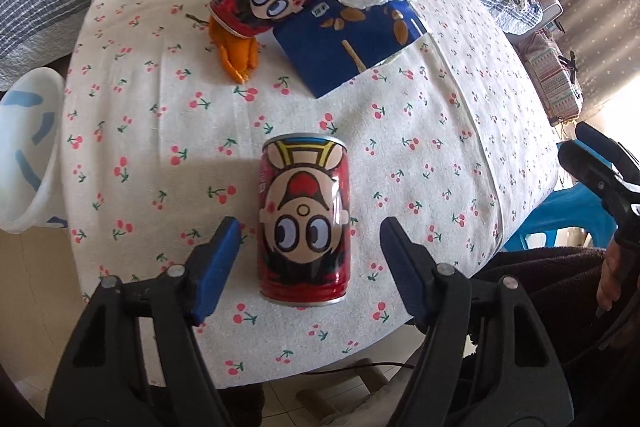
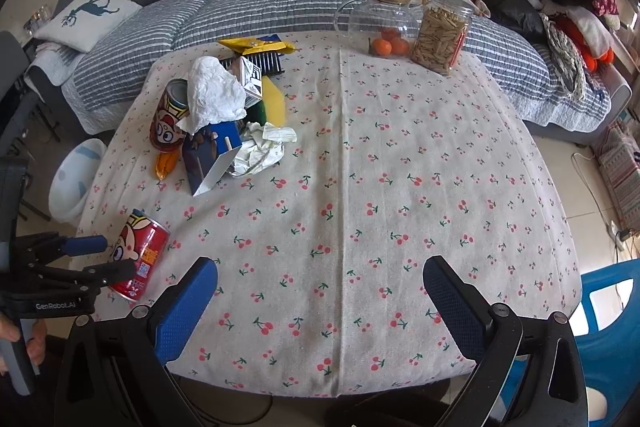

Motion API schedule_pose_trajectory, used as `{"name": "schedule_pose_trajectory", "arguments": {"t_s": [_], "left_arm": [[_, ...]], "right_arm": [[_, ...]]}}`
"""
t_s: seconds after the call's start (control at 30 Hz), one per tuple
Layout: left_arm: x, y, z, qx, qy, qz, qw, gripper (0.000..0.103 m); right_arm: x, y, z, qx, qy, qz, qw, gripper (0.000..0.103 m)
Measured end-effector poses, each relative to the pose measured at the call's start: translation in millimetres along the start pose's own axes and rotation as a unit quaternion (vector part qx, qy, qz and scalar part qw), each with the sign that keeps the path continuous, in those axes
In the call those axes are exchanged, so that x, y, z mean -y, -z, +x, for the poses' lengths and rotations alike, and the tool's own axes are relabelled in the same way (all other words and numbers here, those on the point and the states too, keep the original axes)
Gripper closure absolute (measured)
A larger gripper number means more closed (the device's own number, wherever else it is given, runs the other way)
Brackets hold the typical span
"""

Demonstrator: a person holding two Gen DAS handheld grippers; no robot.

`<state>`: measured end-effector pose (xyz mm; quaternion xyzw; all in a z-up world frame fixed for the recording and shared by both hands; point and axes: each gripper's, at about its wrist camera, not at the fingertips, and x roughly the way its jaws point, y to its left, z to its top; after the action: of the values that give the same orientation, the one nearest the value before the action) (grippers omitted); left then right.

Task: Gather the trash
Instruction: 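Reach the left tool to the standing red cartoon can and grasp it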

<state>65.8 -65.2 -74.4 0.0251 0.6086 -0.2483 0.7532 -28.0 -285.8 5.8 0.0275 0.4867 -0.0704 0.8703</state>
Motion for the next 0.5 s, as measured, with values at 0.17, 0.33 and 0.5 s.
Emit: {"name": "schedule_pose_trajectory", "arguments": {"t_s": [0.17,0.33,0.5], "left_arm": [[-8,-4,12,-0.031,0.012,-0.017,0.9993,0.049],[-17,-4,1,-0.020,0.023,-0.023,0.9993,0.049],[-38,-5,-21,0.020,0.017,-0.038,0.9989,0.049]], "right_arm": [[-1,-17,8,-0.023,-0.007,-0.009,1.000,0.000],[-12,-39,15,-0.030,-0.016,-0.024,0.999,0.000],[-34,-71,23,-0.018,-0.027,-0.044,0.999,0.000]]}}
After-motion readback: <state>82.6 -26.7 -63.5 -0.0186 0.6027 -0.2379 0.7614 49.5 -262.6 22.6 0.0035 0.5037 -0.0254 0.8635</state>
